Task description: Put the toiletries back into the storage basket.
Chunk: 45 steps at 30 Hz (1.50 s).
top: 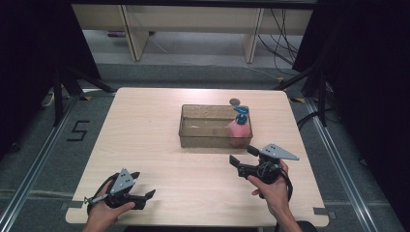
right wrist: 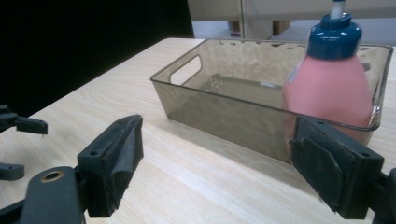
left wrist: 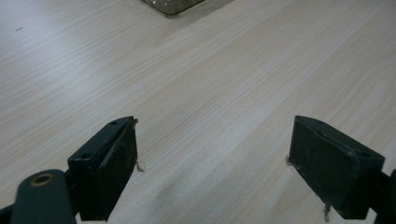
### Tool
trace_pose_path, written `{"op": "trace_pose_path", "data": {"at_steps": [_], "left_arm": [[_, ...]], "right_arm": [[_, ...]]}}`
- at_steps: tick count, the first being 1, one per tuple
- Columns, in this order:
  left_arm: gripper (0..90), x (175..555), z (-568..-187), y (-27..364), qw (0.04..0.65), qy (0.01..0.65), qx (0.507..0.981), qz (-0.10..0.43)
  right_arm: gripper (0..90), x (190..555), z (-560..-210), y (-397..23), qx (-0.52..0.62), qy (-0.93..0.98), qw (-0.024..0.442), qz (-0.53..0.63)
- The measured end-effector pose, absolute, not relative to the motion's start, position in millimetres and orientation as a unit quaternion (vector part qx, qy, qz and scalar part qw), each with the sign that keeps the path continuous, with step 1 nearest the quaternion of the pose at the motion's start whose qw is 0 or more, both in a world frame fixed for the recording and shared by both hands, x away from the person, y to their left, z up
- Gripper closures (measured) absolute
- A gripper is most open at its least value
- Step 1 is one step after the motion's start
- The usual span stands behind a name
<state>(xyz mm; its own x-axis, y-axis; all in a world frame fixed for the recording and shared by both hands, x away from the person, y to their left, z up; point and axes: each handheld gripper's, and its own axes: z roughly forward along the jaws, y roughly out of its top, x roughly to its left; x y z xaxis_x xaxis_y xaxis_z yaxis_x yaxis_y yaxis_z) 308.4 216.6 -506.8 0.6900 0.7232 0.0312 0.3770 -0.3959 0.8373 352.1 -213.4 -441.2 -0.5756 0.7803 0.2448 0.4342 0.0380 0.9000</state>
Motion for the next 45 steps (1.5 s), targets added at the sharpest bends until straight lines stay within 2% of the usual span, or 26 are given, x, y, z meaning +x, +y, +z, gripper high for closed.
{"op": "trace_pose_path", "data": {"at_steps": [5,11,12,21,25,26,27,34,35,36,37,40,43,45], "left_arm": [[15.1,308.4,-506.9,216.4,0.433,0.339,0.811,0.200],[15.1,308.0,-506.5,216.5,0.430,0.339,0.812,0.201],[15.0,308.1,-506.6,216.5,0.430,0.339,0.812,0.200],[15.1,308.0,-506.6,216.5,0.431,0.339,0.812,0.200],[15.1,308.1,-506.0,217.0,0.428,0.336,0.814,0.201],[15.1,308.1,-506.1,217.0,0.428,0.337,0.814,0.202],[15.1,308.1,-506.1,217.0,0.427,0.336,0.815,0.202],[15.1,309.0,-506.6,217.3,0.425,0.330,0.818,0.204],[15.1,308.3,-507.1,216.2,0.433,0.335,0.813,0.200],[15.1,307.7,-506.4,216.4,0.428,0.337,0.814,0.201],[15.1,307.9,-506.5,216.4,0.430,0.337,0.813,0.201],[15.1,307.8,-506.7,216.2,0.433,0.336,0.813,0.199],[15.0,307.9,-506.9,215.8,0.434,0.336,0.812,0.199],[15.0,307.8,-506.8,215.8,0.435,0.337,0.811,0.199]], "right_arm": [[16.7,349.4,-443.7,-214.4,0.413,0.713,0.171,0.540],[16.3,342.2,-445.6,-213.9,0.417,0.713,0.156,0.542],[16.3,343.6,-447.1,-215.0,0.405,0.715,0.170,0.544],[15.8,335.9,-450.0,-217.6,0.406,0.720,0.155,0.540],[15.5,334.3,-452.3,-220.9,0.395,0.724,0.163,0.542],[15.4,331.4,-452.2,-219.6,0.410,0.718,0.148,0.543],[15.4,332.6,-452.8,-221.7,0.399,0.723,0.159,0.541],[15.5,326.2,-456.2,-225.7,0.405,0.722,0.145,0.542],[15.5,326.9,-457.0,-227.6,0.394,0.728,0.154,0.540],[15.5,324.3,-457.6,-226.1,0.405,0.722,0.141,0.542],[15.5,326.2,-458.9,-228.7,0.388,0.729,0.156,0.542],[15.5,321.5,-459.8,-228.7,0.403,0.724,0.139,0.542],[15.5,321.1,-461.0,-232.9,0.396,0.728,0.153,0.539],[15.6,318.5,-461.3,-234.4,0.400,0.728,0.145,0.538]]}}
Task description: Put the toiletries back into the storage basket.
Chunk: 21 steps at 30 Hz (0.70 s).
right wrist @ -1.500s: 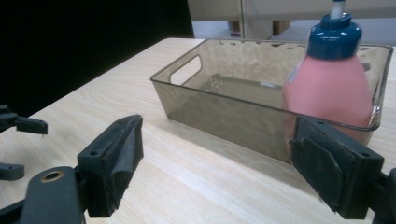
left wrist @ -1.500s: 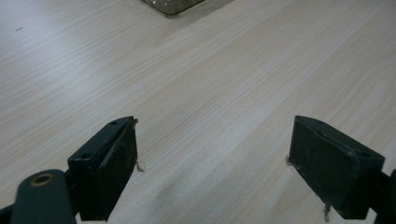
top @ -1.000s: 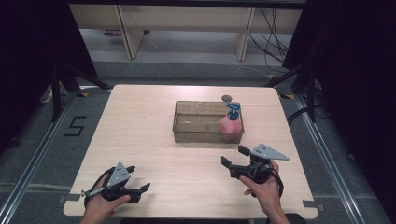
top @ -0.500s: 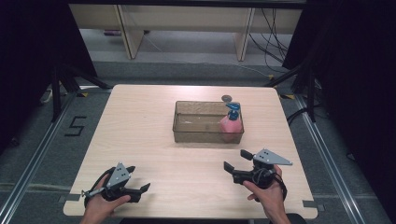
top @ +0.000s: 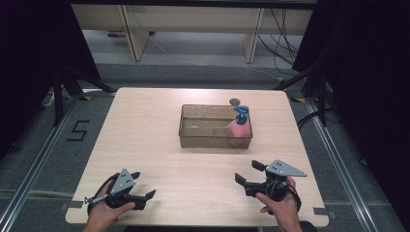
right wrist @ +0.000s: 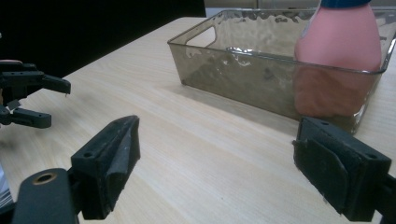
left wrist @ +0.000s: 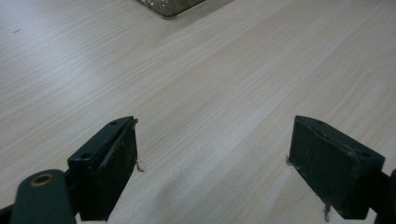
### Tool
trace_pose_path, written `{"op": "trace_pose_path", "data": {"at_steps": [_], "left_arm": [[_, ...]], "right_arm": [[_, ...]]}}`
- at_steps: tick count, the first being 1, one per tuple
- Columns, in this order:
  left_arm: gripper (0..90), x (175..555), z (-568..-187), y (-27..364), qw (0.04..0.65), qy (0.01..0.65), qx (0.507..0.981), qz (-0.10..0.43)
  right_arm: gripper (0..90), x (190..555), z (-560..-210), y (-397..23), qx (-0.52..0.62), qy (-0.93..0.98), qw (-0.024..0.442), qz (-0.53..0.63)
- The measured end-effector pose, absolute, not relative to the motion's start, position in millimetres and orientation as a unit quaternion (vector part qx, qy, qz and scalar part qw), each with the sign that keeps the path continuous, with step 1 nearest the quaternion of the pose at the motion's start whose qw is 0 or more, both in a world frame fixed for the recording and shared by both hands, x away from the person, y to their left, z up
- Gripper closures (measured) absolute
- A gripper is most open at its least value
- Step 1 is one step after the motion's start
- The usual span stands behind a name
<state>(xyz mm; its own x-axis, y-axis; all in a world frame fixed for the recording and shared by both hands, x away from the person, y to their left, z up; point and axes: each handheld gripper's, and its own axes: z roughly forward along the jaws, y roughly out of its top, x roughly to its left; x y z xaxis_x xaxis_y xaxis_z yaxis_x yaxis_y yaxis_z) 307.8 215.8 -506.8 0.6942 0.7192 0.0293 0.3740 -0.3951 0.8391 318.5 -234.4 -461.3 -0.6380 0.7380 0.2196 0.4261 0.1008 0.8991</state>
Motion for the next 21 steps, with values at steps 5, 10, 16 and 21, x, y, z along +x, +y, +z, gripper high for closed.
{"op": "trace_pose_path", "data": {"at_steps": [5,10,16,21], "left_arm": [[15.0,307.7,-507.0,215.8,0.435,0.337,0.811,0.199],[15.0,307.5,-506.4,216.2,0.430,0.335,0.814,0.201],[15.1,307.4,-506.5,216.2,0.431,0.334,0.814,0.201],[15.0,307.6,-506.8,215.8,0.436,0.335,0.811,0.199]], "right_arm": [[15.6,313.7,-465.0,-238.5,0.403,0.732,0.146,0.530],[15.6,311.3,-467.5,-241.9,0.394,0.736,0.145,0.531],[15.7,305.1,-470.0,-244.0,0.402,0.737,0.131,0.527],[15.7,304.8,-473.0,-247.0,0.393,0.744,0.141,0.522]]}}
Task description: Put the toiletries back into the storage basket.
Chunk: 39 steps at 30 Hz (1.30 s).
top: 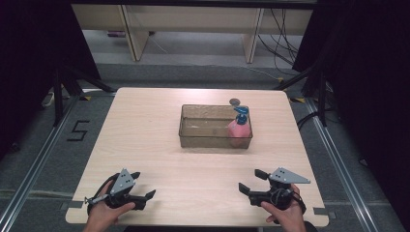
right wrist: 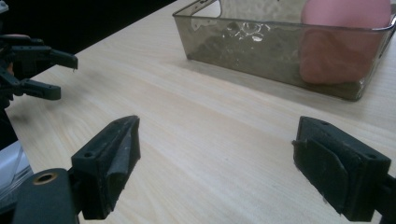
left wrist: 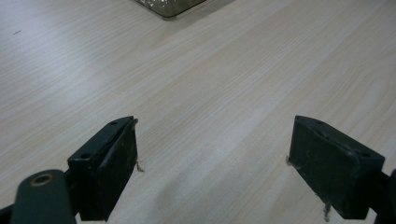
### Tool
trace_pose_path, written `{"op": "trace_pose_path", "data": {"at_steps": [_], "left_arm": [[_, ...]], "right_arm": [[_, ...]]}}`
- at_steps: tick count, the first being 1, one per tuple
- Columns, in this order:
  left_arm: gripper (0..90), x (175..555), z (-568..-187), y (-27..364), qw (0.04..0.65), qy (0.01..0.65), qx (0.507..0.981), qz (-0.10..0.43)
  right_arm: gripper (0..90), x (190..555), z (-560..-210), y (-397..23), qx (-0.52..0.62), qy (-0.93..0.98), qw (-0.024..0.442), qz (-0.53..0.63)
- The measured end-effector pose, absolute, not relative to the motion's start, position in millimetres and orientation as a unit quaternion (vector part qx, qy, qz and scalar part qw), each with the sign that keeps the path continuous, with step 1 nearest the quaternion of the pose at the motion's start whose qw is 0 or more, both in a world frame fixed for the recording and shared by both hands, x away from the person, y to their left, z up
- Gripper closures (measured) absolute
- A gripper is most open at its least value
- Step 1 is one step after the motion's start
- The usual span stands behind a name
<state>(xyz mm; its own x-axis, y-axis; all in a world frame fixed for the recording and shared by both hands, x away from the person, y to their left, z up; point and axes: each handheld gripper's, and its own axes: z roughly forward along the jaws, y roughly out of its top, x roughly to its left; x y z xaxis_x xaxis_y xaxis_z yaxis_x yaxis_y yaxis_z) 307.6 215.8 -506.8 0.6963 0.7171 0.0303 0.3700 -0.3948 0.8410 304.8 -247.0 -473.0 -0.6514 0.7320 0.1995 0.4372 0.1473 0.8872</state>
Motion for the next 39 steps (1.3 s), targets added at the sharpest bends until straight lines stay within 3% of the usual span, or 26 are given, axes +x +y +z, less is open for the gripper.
{"op": "trace_pose_path", "data": {"at_steps": [22,31,39], "left_arm": [[15.1,307.3,-506.3,215.4,0.435,0.332,0.812,0.201],[15.0,307.9,-505.8,216.0,0.430,0.327,0.817,0.203],[15.0,307.8,-504.7,217.2,0.425,0.322,0.821,0.204]], "right_arm": [[15.8,292.8,-480.9,-235.5,0.392,0.778,0.108,0.479],[15.8,296.8,-485.2,-234.6,0.376,0.794,0.129,0.460],[15.8,296.5,-487.4,-231.7,0.369,0.802,0.117,0.455]]}}
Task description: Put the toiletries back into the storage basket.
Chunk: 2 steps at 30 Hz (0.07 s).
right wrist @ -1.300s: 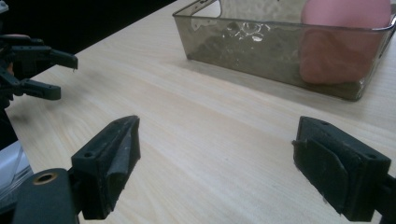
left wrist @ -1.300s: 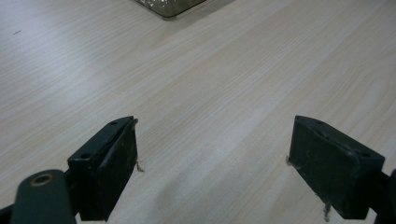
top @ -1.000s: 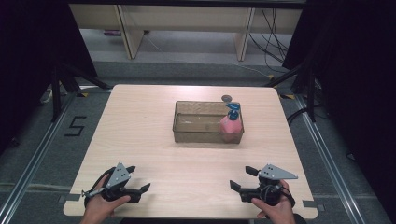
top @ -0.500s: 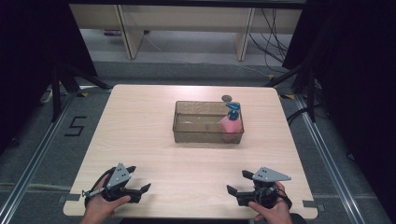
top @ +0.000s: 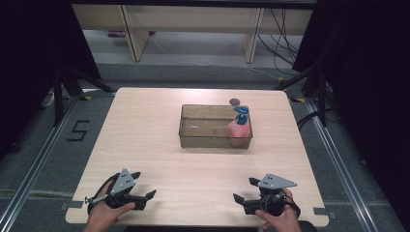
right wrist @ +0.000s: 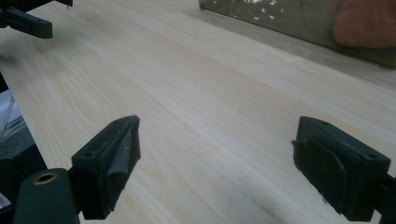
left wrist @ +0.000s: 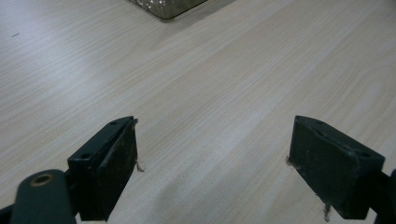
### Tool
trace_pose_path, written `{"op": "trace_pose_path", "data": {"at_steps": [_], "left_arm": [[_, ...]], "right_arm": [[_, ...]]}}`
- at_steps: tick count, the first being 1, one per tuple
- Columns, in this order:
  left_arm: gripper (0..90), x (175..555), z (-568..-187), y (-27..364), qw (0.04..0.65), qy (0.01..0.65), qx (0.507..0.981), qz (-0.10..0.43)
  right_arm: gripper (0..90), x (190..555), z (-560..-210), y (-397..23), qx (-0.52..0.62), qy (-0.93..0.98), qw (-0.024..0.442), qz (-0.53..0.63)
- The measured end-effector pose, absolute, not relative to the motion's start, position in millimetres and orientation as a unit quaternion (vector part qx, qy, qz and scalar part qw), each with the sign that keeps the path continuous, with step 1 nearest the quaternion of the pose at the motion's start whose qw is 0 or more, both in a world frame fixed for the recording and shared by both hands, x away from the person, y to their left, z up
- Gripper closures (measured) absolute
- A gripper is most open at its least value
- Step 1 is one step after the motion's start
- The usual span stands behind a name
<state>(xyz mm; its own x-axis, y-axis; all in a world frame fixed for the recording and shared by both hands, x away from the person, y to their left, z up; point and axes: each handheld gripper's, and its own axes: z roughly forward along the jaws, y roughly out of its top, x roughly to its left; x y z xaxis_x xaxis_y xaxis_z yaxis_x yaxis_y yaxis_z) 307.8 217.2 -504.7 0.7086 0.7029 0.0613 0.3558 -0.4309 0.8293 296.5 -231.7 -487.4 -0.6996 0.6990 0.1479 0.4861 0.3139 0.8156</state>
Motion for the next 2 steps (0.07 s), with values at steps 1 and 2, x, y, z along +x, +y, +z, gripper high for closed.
{"op": "trace_pose_path", "data": {"at_steps": [1,2], "left_arm": [[15.0,307.8,-505.3,216.3,0.429,0.327,0.817,0.203],[15.0,307.8,-505.5,216.2,0.429,0.327,0.817,0.203]], "right_arm": [[15.8,294.7,-487.1,-230.8,0.381,0.800,0.109,0.450],[15.8,294.8,-486.7,-231.1,0.380,0.801,0.108,0.450]]}}
